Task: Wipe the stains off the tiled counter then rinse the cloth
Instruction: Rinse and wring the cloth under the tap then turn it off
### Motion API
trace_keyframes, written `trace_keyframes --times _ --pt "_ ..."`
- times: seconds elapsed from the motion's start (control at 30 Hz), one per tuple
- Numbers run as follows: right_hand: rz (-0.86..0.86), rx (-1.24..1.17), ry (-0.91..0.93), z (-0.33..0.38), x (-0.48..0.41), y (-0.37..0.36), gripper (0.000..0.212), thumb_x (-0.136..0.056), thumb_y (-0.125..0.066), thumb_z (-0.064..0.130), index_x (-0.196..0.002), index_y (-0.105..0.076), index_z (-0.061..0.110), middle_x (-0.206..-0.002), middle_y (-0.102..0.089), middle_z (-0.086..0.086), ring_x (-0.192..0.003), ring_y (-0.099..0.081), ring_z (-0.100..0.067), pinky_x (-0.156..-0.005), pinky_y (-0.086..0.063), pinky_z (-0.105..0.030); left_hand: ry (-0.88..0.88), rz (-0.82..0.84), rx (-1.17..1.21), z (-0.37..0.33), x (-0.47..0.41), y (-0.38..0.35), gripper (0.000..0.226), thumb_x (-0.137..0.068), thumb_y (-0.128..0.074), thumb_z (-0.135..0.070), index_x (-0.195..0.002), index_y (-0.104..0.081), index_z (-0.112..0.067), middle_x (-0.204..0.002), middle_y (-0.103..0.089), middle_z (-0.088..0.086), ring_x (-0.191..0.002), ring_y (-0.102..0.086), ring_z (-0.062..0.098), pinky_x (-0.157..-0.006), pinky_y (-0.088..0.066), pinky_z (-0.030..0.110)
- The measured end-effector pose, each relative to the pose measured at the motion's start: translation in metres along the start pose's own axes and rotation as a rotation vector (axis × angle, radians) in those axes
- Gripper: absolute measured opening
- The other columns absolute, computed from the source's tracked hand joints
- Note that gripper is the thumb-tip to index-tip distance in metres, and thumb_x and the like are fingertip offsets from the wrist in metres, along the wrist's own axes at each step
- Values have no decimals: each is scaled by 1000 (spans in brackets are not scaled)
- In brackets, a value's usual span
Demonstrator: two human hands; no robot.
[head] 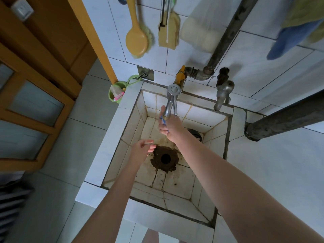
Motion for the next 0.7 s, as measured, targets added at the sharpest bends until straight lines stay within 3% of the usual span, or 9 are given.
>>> trace_keyframes --times 0.17,0.27,0.33,0.4,0.47,0.6,0.7 --pt "-24 -15 -50 -9 -3 3 32 -100 -23 27 -78 -46 27 -42 -47 4 -27 -27 -7 -30 -17 -14 -15 -2 -2 -3 1 2 31 -95 -38 -4 -121 -55 -6 -118 -63 14 -108 -58 23 -99 -39 35" --pt "-26 3 -38 -10 -4 5 33 -100 -25 27 -76 -47 19 -50 -41 2 -30 -27 -7 -29 -18 -17 -30 -7 -2 -6 0 3 30 -96 -39 -7 -121 -55 -8 -118 -63 12 -104 -58 20 -91 -43 30" --pt "-3 17 21 -5 -4 4 33 -101 -31 26 -77 -50 13 -59 -44 -1 -40 -38 -9 -31 -27 -17 -41 -13 5 -8 -2 4 30 -96 -39 -6 -121 -55 -7 -117 -63 12 -102 -58 19 -86 -44 27" --pt "30 69 104 3 -4 0 22 -98 -42 14 -82 -56 11 -74 -53 -4 -59 -54 -14 -43 -45 -21 -39 -15 11 -10 -4 5 31 -95 -37 -4 -121 -55 -5 -117 -63 13 -103 -58 21 -88 -42 29" --pt "47 88 171 12 -1 -2 17 -95 -48 6 -84 -60 10 -80 -57 -5 -69 -59 -16 -56 -51 -26 -33 -15 18 -13 -5 5 32 -95 -37 -2 -121 -54 -4 -116 -63 14 -104 -58 23 -89 -41 31" --pt "37 81 134 14 4 1 32 -99 -33 15 -80 -58 13 -60 -52 2 -41 -43 -7 -34 -28 -17 -45 -7 12 -18 -5 3 31 -95 -38 -4 -122 -54 -6 -114 -64 12 -100 -58 20 -90 -42 31" --pt "13 78 85 7 -1 -2 38 -99 -25 19 -69 -47 15 -45 -43 5 -31 -28 -7 -32 -16 -16 -59 -13 24 -23 -4 2 30 -95 -40 -5 -122 -54 -7 -112 -65 9 -101 -60 20 -90 -45 30"
Point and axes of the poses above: each hand's wrist, its own x-axis away from the middle knuckle, its own y-axis out of the back of the hand, z = x × y, the point moved 10 cm from there along -x, towards the middle knuckle
